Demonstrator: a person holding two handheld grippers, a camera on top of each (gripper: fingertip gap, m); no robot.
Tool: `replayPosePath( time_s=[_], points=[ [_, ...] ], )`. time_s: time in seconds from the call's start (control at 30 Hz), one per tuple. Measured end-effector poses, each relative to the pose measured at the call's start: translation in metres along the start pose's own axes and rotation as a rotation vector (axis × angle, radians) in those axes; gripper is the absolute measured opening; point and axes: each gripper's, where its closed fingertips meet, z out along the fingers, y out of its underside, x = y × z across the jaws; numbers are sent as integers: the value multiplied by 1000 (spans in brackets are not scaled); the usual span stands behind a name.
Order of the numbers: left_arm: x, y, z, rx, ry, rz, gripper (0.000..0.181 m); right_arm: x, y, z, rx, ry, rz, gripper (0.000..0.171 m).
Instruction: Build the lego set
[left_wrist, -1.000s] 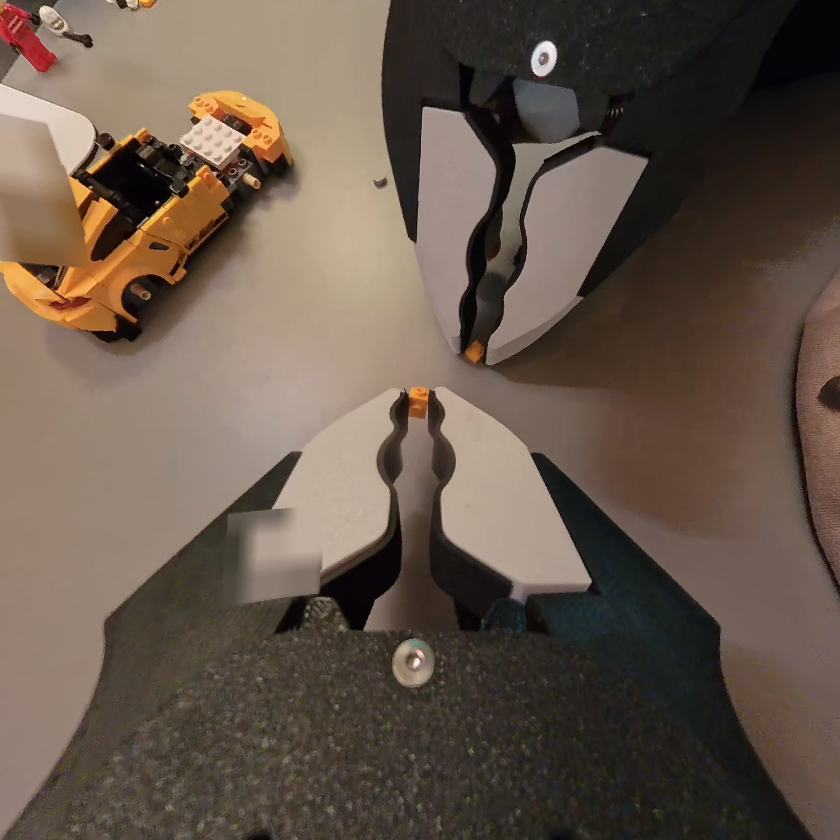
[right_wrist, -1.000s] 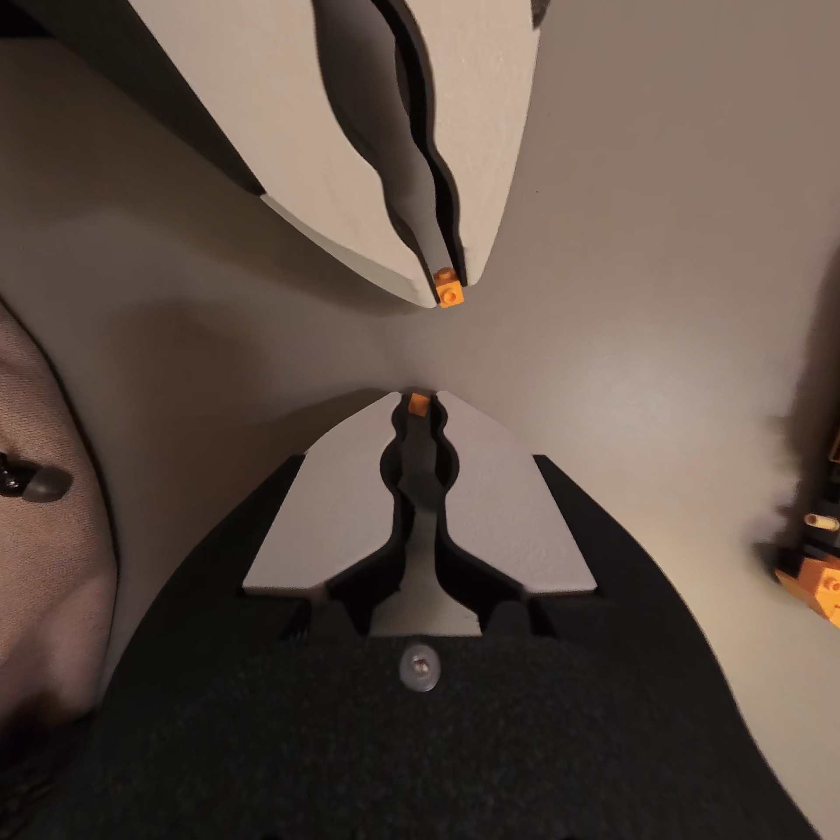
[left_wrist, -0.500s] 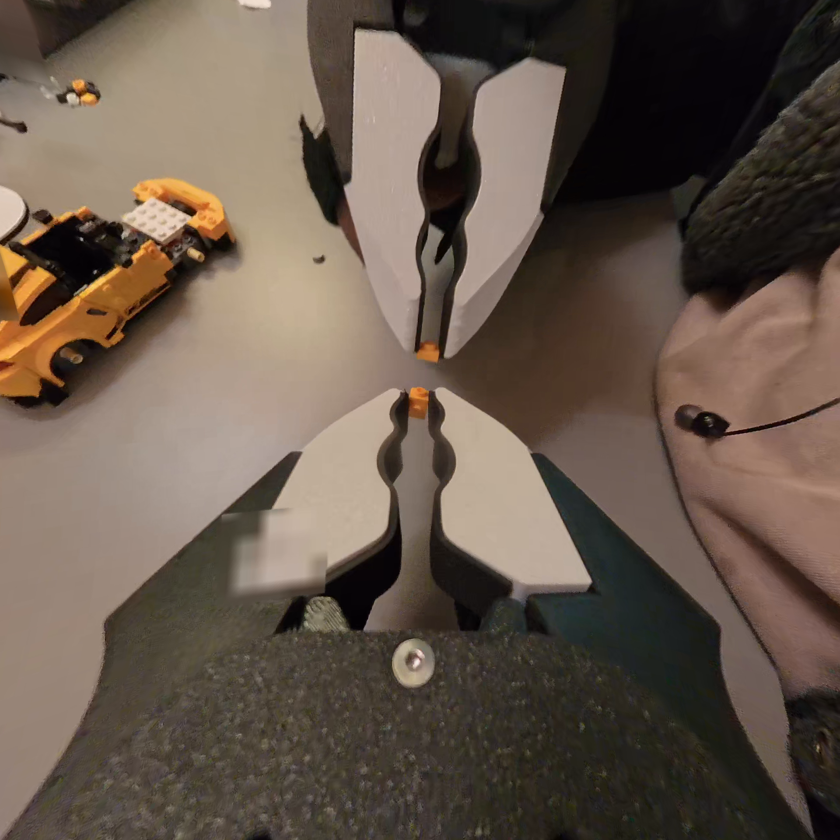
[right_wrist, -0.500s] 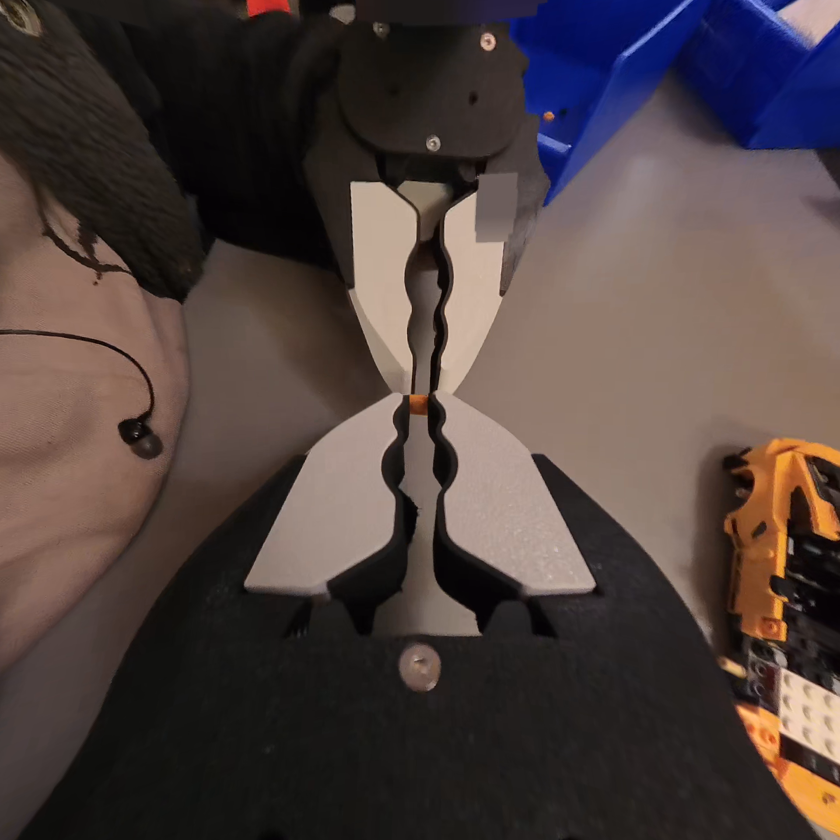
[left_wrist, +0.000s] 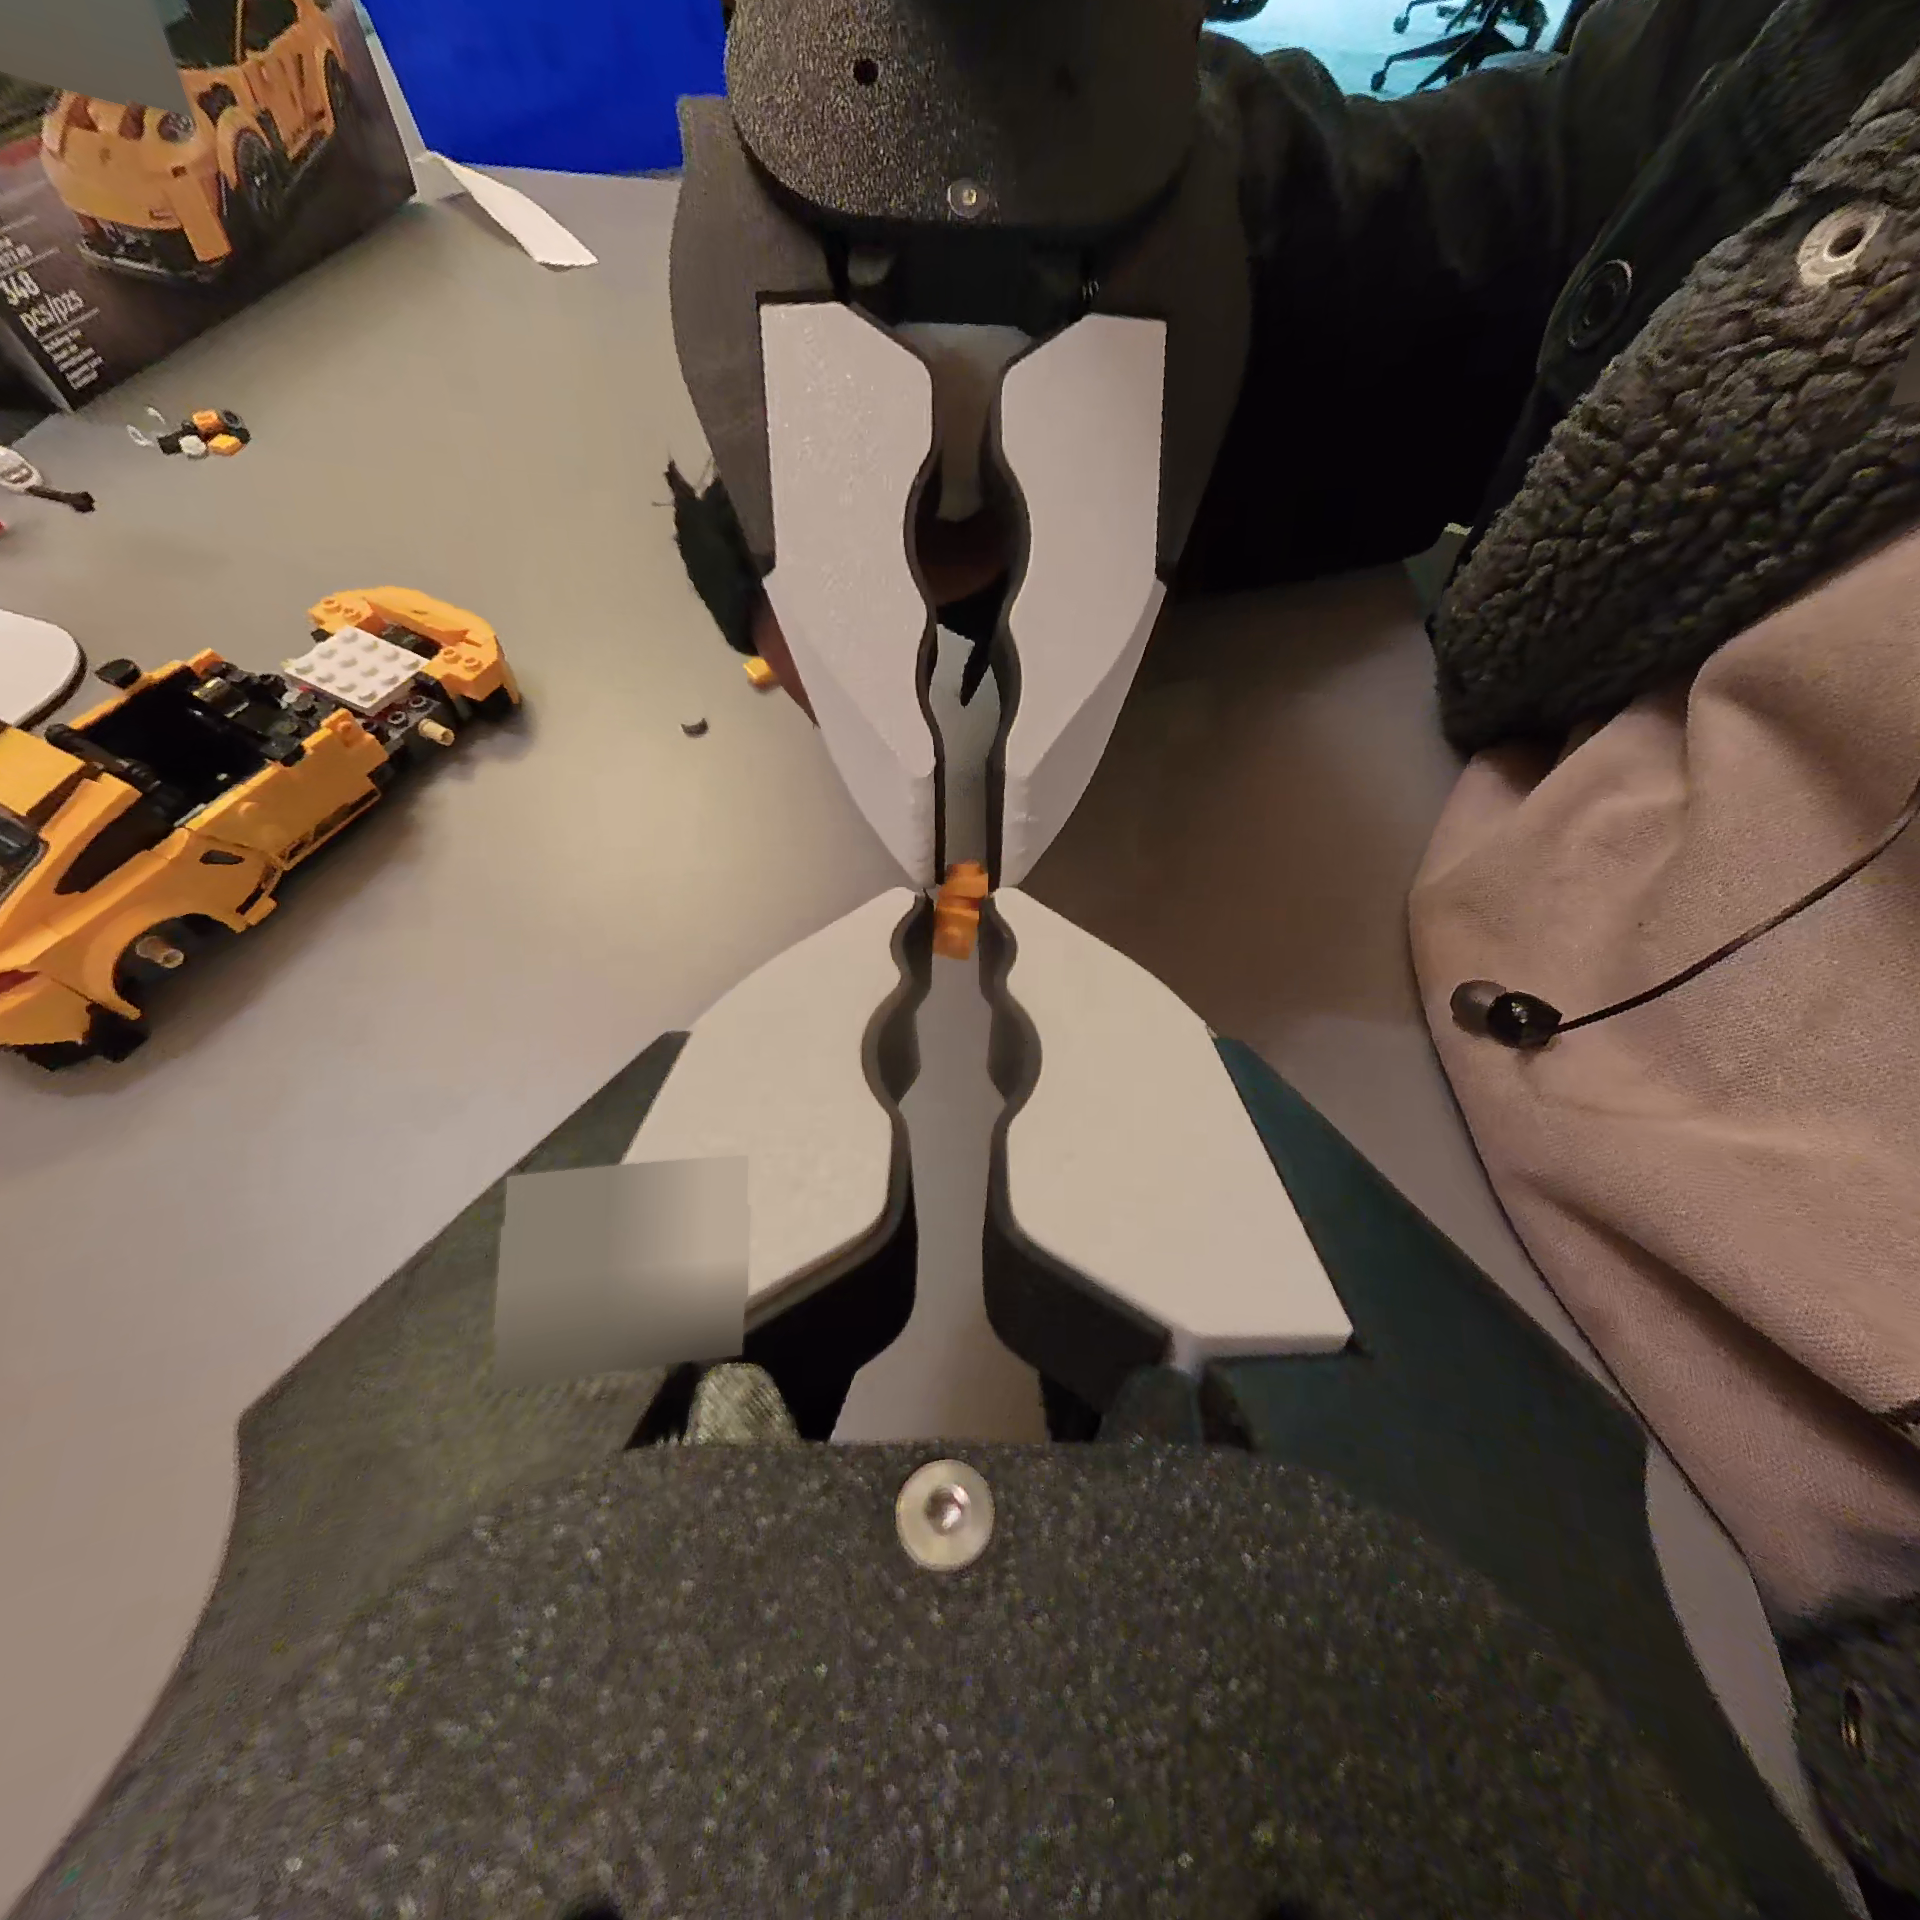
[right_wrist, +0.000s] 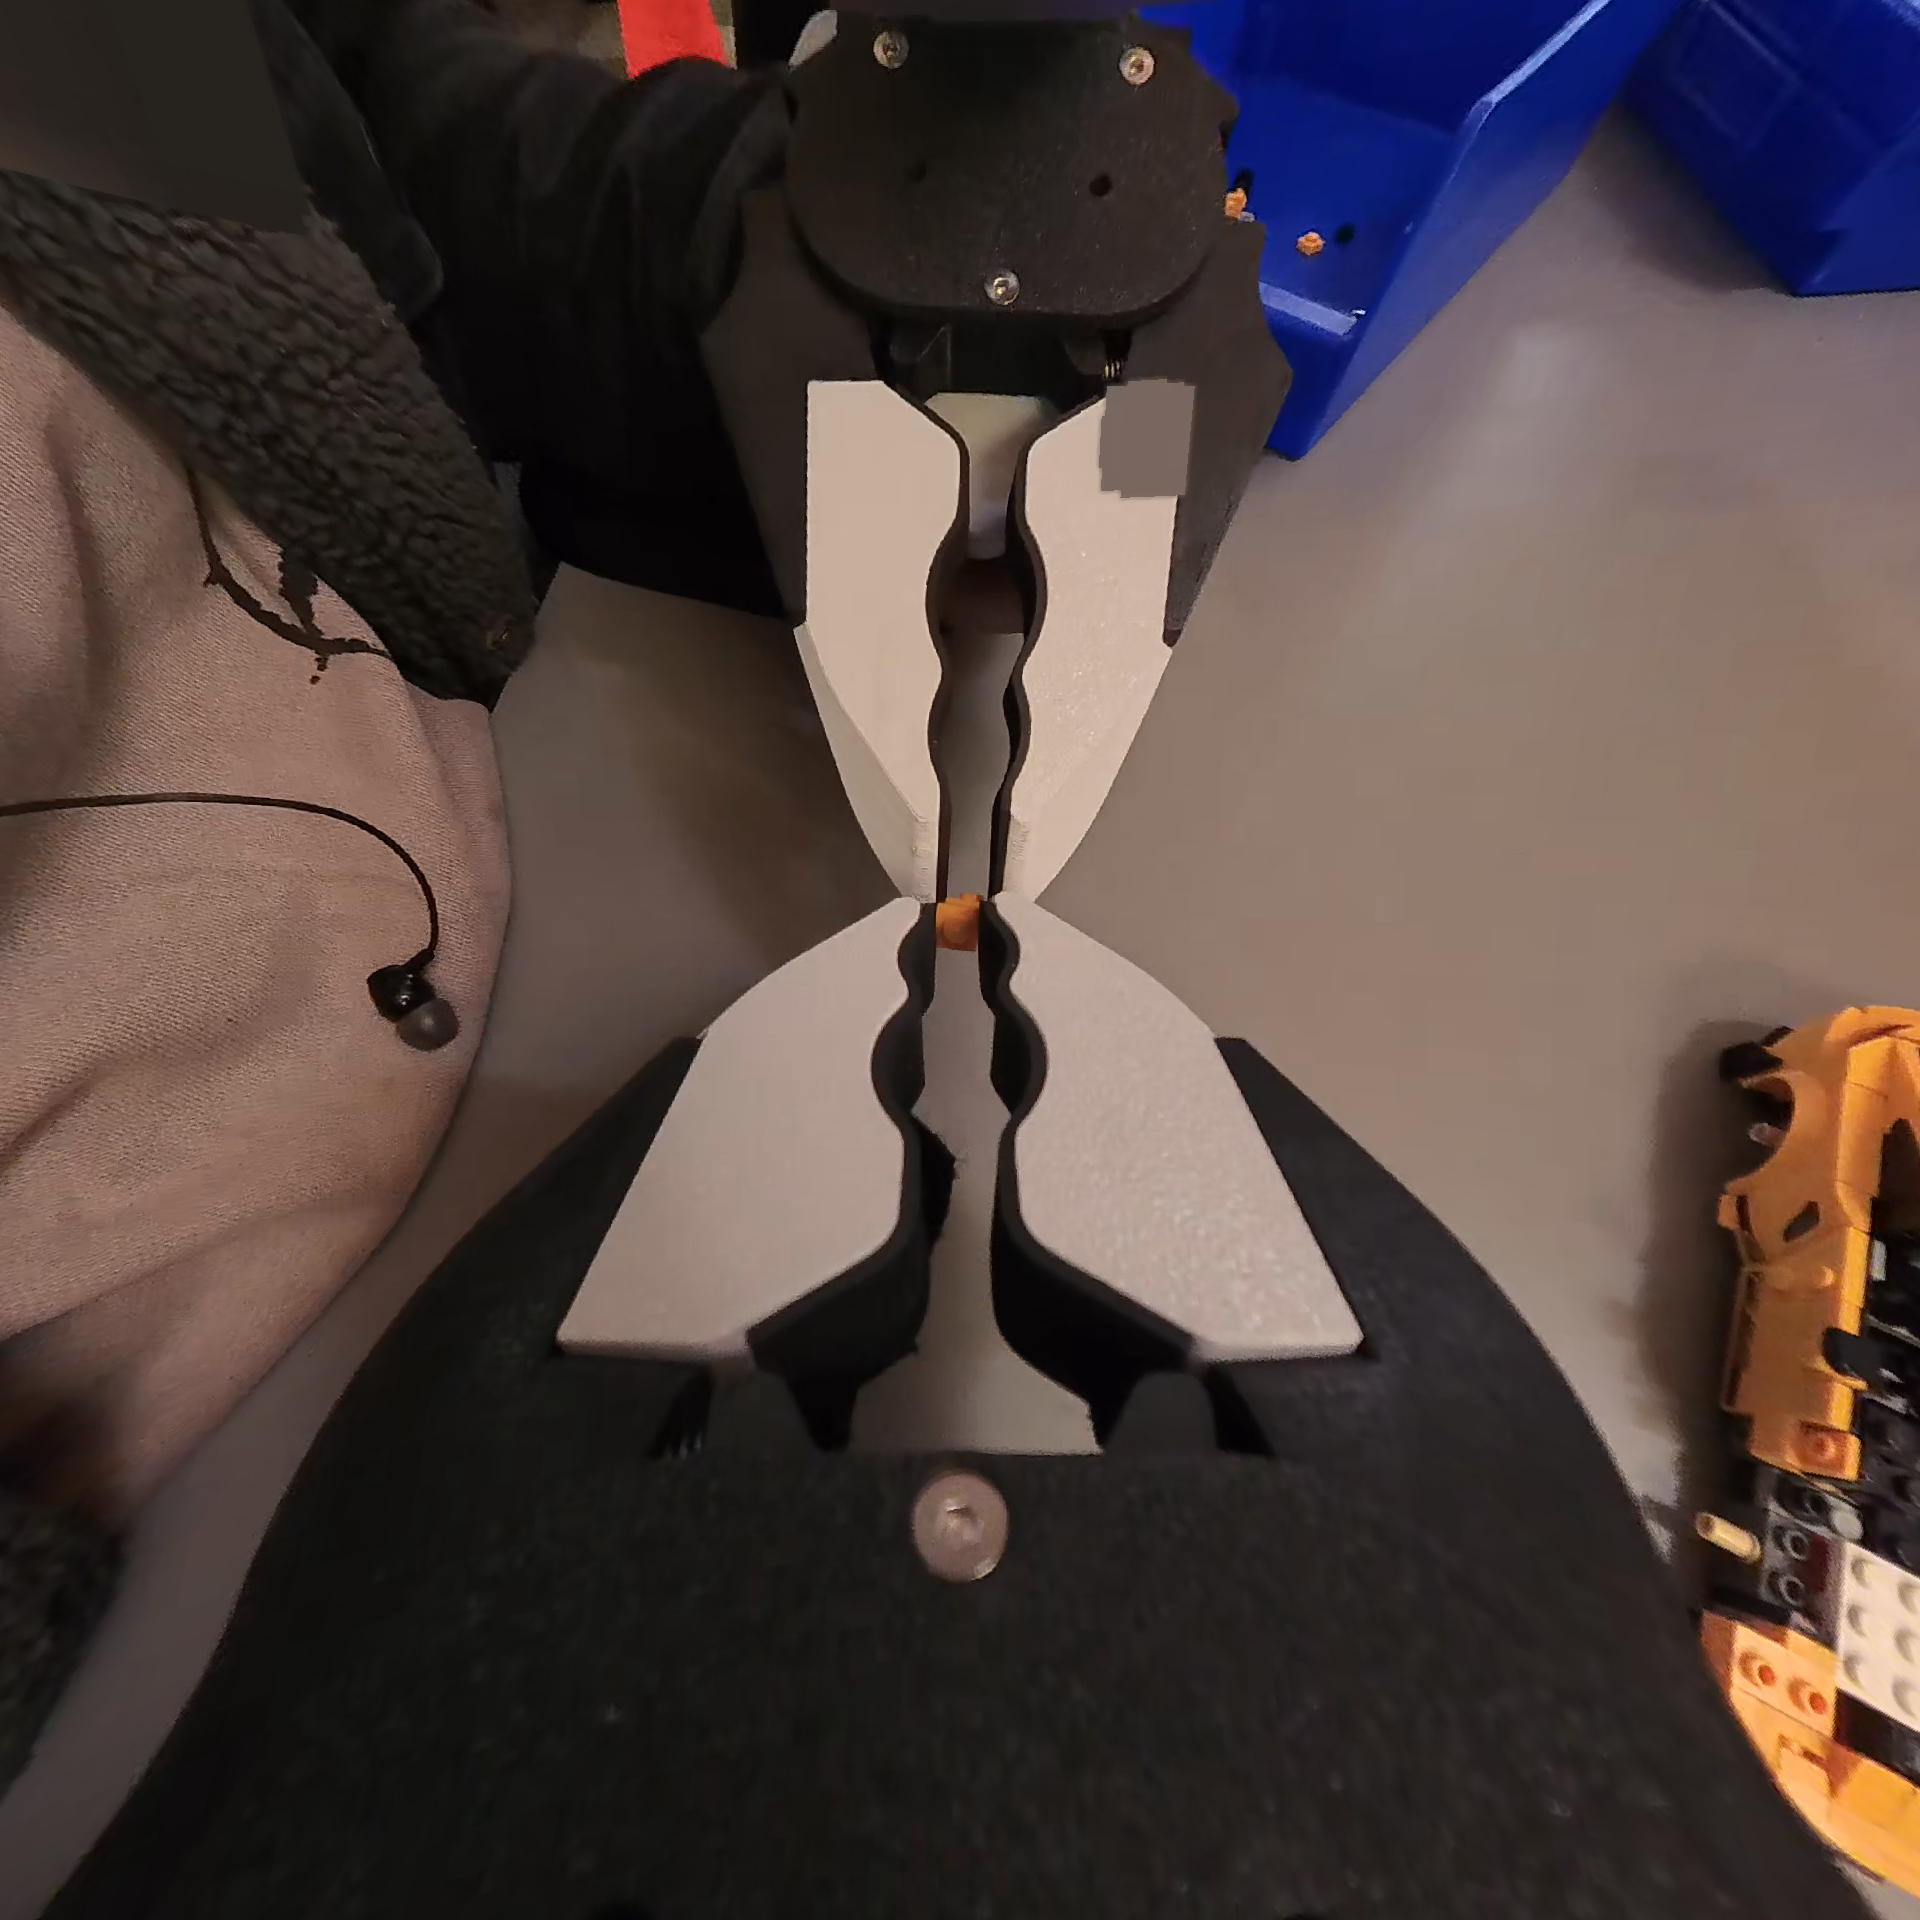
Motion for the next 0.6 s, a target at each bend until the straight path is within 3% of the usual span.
replayPosePath(
  time_s=[0.33, 0.6],
  points=[
    [0, -2, -1, 20, 0, 0, 8, 4, 1, -10, 7, 1, 26, 7],
    [-2, 16, 7, -72, 11, -60, 8, 4, 66, 8, -365, 30, -17, 7]
  ],
)
